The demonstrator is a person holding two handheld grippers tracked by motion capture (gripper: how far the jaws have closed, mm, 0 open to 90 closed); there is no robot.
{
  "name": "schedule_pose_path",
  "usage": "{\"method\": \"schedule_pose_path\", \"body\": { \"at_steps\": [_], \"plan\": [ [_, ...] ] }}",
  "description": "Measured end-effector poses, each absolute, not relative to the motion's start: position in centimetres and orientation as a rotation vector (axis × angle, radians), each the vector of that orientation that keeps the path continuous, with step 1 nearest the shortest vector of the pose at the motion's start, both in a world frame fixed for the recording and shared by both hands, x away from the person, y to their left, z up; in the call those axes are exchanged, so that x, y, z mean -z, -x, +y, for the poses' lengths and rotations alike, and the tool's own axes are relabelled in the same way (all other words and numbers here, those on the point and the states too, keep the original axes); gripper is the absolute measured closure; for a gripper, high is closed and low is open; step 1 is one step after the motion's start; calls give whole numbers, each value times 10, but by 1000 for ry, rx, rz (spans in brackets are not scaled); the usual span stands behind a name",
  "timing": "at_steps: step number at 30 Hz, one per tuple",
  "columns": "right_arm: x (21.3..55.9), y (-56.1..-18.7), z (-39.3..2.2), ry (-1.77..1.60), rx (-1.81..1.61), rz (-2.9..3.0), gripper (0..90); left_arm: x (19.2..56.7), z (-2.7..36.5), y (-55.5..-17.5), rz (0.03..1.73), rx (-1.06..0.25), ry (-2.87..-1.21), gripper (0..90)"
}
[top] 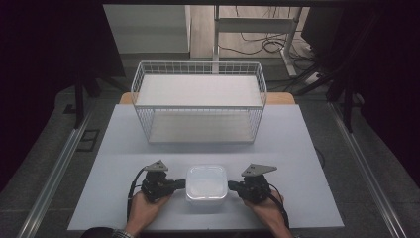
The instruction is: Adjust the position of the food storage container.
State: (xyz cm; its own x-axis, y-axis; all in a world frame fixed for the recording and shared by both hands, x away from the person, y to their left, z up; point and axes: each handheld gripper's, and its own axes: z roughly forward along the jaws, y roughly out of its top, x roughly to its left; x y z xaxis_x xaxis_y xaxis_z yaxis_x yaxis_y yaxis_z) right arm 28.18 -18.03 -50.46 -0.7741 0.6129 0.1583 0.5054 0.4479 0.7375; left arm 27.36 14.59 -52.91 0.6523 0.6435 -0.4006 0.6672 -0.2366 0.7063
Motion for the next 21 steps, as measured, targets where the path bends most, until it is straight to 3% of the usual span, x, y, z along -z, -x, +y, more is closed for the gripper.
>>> {"method": "schedule_pose_path", "body": {
  "at_steps": [10, 14, 15, 16, 17, 18, 20, 21],
  "plan": [
    [503, -297, -176, -1019, -1212, 2535, 892, 528, 144, -283, 1033, -7, -1962, 899],
    [501, -295, -177, -982, -1201, 2531, 888, 523, 147, -280, 1014, -58, -1986, 847],
    [496, -293, -180, -964, -1200, 2511, 820, 522, 149, -279, 1007, -69, -1988, 689],
    [496, -293, -180, -964, -1200, 2511, 820, 522, 151, -279, 1005, -92, -1998, 689],
    [495, -293, -182, -959, -1205, 2501, 754, 522, 152, -278, 996, -134, -2016, 598],
    [494, -292, -186, -948, -1196, 2494, 614, 523, 156, -277, 981, -160, -2027, 417],
    [496, -292, -191, -942, -1183, 2472, 464, 524, 159, -277, 976, -179, -2030, 299],
    [496, -292, -191, -942, -1183, 2472, 464, 524, 159, -277, 976, -179, -2030, 254]
  ]
}}
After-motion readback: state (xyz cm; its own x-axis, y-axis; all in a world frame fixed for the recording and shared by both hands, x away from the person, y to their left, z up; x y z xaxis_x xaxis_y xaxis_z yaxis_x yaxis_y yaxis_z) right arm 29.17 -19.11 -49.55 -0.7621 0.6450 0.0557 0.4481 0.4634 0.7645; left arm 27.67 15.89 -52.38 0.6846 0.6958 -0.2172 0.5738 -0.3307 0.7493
